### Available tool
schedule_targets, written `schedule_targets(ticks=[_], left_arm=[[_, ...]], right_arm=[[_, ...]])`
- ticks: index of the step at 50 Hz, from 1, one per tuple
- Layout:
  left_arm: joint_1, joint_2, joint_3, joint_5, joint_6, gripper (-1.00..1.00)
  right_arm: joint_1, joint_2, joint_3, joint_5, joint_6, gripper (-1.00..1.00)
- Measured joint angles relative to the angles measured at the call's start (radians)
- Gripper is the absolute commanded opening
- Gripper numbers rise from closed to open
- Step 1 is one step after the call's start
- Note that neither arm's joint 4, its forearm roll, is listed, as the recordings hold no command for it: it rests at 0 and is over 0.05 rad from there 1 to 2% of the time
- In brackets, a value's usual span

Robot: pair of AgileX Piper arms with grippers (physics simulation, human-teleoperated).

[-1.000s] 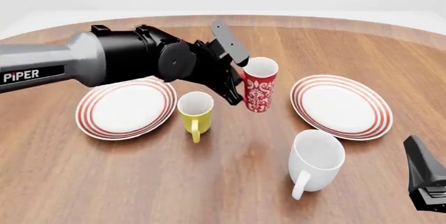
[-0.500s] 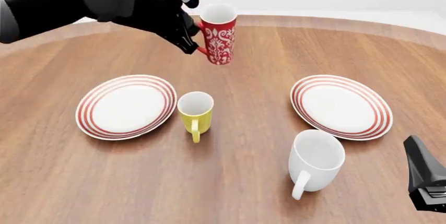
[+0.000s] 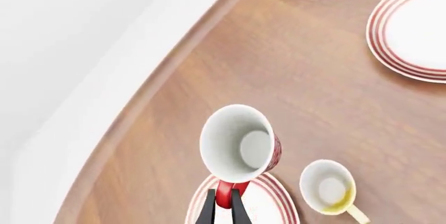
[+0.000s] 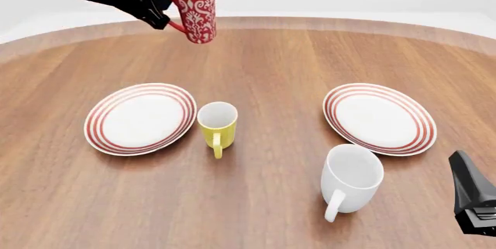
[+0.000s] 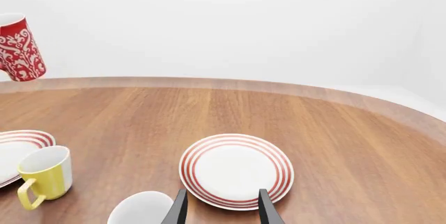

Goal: Put the red mug on the left plate.

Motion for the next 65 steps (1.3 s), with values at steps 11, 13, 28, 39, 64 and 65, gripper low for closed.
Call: schedule_targets(ticks=[11, 13, 28, 39, 64, 65], left_arm=[[0.062, -0.055, 0.044, -0.005, 0.001, -1.00], [0.073, -0.068, 0.057, -0.009, 0.000, -1.00], [0.146, -0.143, 0.162, -0.047, -0.020, -1.00], [0.186, -0.171, 0.254, -0.098, -0.043, -1.00], [0.254, -0.183, 0.470, -0.266, -0.098, -1.00], [0.256, -0.183, 0.479, -0.273, -0.100, -1.00]], right_arm=[[0.000, 0.000, 0.000, 0.000, 0.000, 1.00], [0.000, 0.000, 0.000, 0.000, 0.000, 1.00], [0.000, 0.000, 0.000, 0.000, 0.000, 1.00], [0.000, 0.000, 0.000, 0.000, 0.000, 1.00], [0.000, 0.000, 0.000, 0.000, 0.000, 1.00], [0.000, 0.000, 0.000, 0.000, 0.000, 1.00]])
